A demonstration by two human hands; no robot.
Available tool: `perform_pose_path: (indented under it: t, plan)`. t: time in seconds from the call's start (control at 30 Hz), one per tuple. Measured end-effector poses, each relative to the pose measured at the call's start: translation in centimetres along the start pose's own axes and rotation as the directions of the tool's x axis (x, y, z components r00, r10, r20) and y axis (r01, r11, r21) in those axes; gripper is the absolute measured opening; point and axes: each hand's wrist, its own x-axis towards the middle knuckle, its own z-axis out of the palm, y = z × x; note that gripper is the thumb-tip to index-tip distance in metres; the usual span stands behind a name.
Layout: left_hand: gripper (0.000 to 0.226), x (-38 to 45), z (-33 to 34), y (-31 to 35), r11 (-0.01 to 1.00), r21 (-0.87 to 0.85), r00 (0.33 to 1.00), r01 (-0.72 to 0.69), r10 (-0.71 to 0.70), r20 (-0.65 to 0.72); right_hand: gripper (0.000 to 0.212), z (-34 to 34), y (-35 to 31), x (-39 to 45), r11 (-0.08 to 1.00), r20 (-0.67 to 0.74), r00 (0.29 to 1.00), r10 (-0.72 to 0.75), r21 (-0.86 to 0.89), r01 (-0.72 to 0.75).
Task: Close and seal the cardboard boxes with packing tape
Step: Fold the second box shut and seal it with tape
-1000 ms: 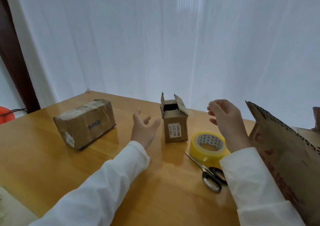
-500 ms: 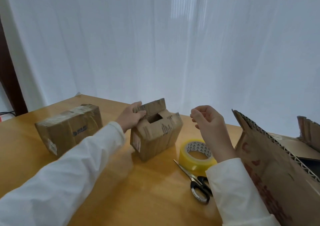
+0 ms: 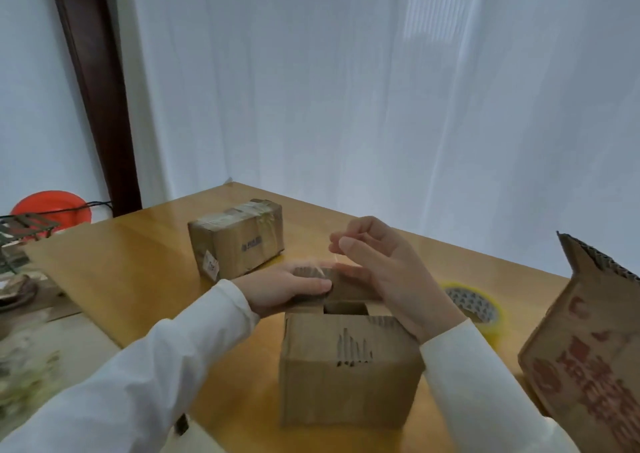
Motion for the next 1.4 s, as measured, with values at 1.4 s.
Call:
perform_pose_path:
  t: [1.4]
  plan:
    - [0.066, -1.7, 2.8, -3.2, 0.939, -0.300, 0.906, -0.170, 0.029, -0.422, 0.024, -0.1, 4.2, 3.2, 0.722, 0.124, 0.970, -0.207, -0.650, 0.237]
